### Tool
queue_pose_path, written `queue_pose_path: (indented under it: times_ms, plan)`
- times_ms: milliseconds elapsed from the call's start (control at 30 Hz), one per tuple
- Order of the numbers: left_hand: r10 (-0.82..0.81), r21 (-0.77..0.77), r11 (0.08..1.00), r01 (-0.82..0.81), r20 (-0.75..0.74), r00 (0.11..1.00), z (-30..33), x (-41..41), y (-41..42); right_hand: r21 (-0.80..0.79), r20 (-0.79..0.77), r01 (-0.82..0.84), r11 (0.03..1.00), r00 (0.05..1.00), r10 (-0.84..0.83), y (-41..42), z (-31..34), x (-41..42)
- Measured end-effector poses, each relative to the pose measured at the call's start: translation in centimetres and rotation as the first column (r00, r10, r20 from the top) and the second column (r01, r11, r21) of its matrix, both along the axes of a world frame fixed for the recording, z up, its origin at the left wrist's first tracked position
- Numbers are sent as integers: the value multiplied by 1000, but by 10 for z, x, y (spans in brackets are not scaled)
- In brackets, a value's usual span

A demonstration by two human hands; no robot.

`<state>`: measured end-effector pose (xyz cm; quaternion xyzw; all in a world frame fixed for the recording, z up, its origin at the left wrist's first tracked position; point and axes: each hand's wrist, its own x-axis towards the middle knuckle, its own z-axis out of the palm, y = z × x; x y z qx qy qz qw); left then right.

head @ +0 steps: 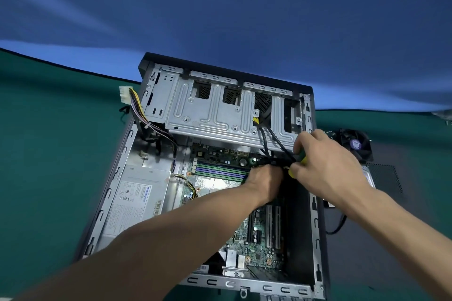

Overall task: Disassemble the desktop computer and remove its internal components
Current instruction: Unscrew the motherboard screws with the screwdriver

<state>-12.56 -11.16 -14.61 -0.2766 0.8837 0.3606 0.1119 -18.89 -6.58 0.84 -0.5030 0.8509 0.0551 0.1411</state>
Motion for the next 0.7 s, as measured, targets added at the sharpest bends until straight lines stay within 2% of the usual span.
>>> queue_pose_path:
  times_ms: [267, 367, 533, 700]
  plan:
    - [-117, -144, 982, 124, 56, 992, -10, -8, 3, -27, -159, -17, 999, 987, 12, -10, 15, 2]
    - [-95, -98, 990, 97, 20, 995, -10, -8, 2, -10, -165, -27, 1000, 986, 25, -6, 15, 4]
    - [-118, -47, 991, 122, 70, 991, -6, -9, 1, -1, -158, -18, 1000, 987, 18, -3, 19, 2]
    - [-86, -56, 994, 90, 66, 994, -3, -7, 5, -4, -166, -18, 1000, 986, 17, 3, 22, 3]
